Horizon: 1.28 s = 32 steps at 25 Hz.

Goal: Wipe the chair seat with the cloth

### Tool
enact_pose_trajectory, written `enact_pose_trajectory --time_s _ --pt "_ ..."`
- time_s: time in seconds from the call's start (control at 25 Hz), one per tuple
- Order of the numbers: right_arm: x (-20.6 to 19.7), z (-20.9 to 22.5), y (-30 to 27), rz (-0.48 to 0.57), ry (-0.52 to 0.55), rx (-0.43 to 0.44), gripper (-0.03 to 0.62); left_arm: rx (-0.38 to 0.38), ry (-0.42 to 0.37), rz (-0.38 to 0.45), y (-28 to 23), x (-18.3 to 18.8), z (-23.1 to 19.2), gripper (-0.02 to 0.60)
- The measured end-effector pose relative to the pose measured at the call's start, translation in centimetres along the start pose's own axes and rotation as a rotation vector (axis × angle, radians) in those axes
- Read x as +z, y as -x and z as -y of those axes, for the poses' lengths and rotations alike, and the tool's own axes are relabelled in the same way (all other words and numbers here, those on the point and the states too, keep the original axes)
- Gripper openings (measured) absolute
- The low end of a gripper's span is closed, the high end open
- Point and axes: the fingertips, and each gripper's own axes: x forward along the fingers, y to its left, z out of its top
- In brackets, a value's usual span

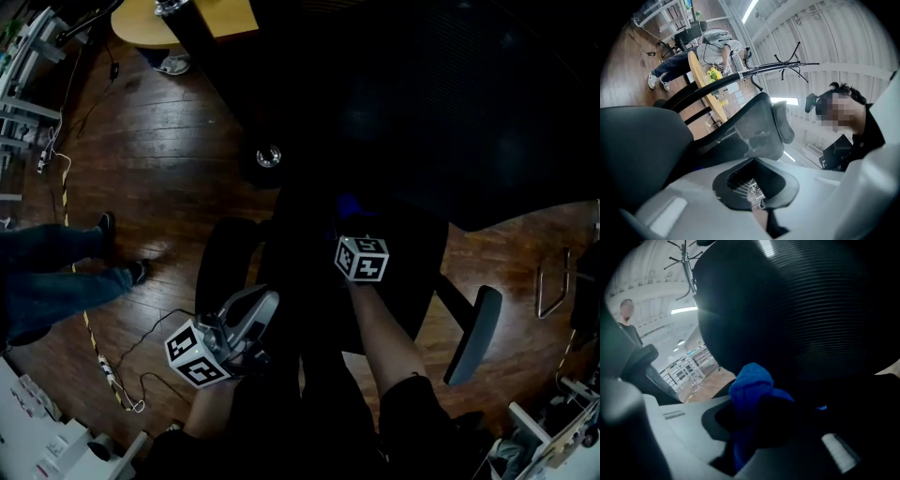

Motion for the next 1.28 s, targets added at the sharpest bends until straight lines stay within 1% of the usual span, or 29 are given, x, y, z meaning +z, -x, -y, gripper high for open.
enact_pose_trajectory --time_s 0.12,0.24,0.4,0.52,0.6,0.68,0.8,1.04,1.16,1.28 --pt "-1.5 -5.9 -3.2 -0.048 0.008 0.079 0.066 -0.003 0.009 0.038 0.6 0.5 0.3 -0.012" --pt "-2.2 -9.0 -5.2 -0.069 0.029 0.102 0.066 0.0 0.008 0.052 1.3 0.8 0.3 -0.012" --pt "-2.8 -9.7 -5.8 -0.083 0.101 0.085 0.066 0.014 0.013 0.055 2.3 0.8 -0.2 -0.012" --pt "-3.5 -8.9 -5.7 -0.115 0.179 0.058 0.064 0.015 0.013 0.05 2.7 0.9 -0.4 -0.012" --pt "-4.0 -7.3 -5.1 -0.13 0.202 0.023 0.064 0.008 0.01 0.04 2.6 0.8 -0.4 -0.012" --pt "-4.4 -4.8 -4.0 -0.132 0.18 -0.022 0.066 0.005 0.009 0.027 2.5 0.8 -0.4 -0.012" --pt "-5.1 0.2 -1.3 -0.117 0.141 -0.114 0.064 -0.015 0.01 0.004 1.8 0.4 0.1 -0.012" --pt "-5.7 11.1 6.5 -0.091 0.074 -0.318 0.064 -0.064 0.005 -0.077 0.1 -1.6 1.7 -0.012" --pt "-5.4 16.1 10.8 -0.074 0.038 -0.418 0.066 -0.071 0.001 -0.097 -0.4 -1.8 1.7 -0.012" --pt "-5.4 19.8 14.8 -0.039 0.0 -0.498 0.064 -0.063 -0.006 -0.104 -0.6 -1.8 1.5 -0.012"
